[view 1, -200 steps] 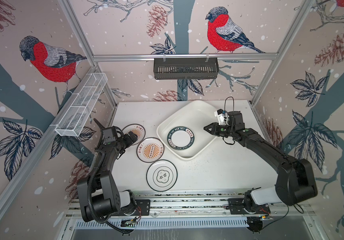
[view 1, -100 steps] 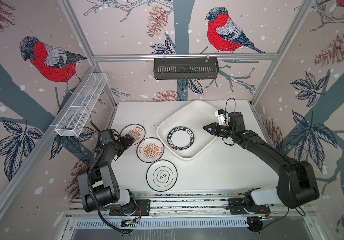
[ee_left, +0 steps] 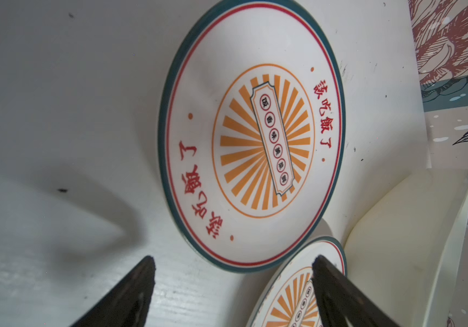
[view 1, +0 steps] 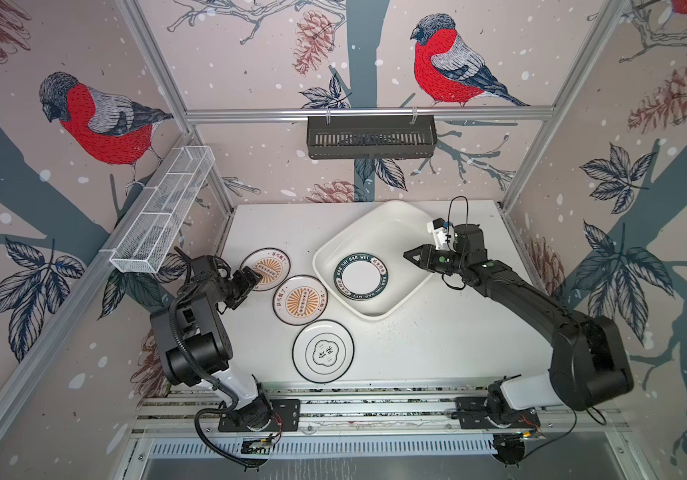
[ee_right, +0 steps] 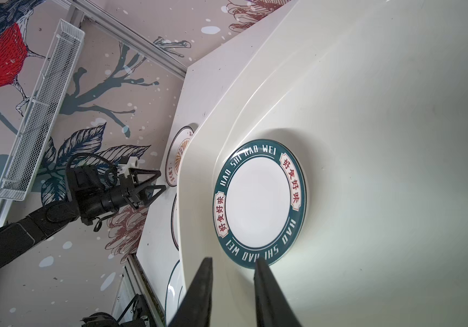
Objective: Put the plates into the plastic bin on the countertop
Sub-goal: 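Lower the left gripper onto the sunburst plate's rim and close it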
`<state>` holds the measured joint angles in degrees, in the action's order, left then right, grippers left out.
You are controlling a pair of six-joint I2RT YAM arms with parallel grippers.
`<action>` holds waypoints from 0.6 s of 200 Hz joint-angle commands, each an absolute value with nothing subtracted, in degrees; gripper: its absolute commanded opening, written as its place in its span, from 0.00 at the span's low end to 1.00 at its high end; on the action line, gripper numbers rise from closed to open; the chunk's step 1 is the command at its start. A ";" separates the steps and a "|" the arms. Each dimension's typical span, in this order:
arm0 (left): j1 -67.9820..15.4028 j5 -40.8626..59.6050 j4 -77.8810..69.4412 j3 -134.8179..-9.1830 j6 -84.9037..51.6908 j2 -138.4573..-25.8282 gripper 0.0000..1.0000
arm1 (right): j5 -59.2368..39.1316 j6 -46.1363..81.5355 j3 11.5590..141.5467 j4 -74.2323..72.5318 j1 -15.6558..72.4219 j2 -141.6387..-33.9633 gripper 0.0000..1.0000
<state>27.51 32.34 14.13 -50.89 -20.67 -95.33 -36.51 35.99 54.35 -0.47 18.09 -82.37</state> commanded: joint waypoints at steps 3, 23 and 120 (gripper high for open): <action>28.16 34.93 15.03 -51.56 -17.45 -96.99 0.85 | -36.91 36.58 54.58 -2.90 18.24 -82.44 0.28; 28.14 34.89 14.43 -51.18 -16.66 -97.77 0.84 | -36.75 36.75 54.63 -3.04 18.20 -82.61 0.28; 28.17 35.15 9.44 -52.34 -16.63 -103.22 0.73 | -37.11 37.84 54.67 -5.01 18.67 -85.01 0.27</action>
<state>28.12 38.11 8.69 -52.56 -16.58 -101.73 -36.67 37.36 54.37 -3.09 18.46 -84.55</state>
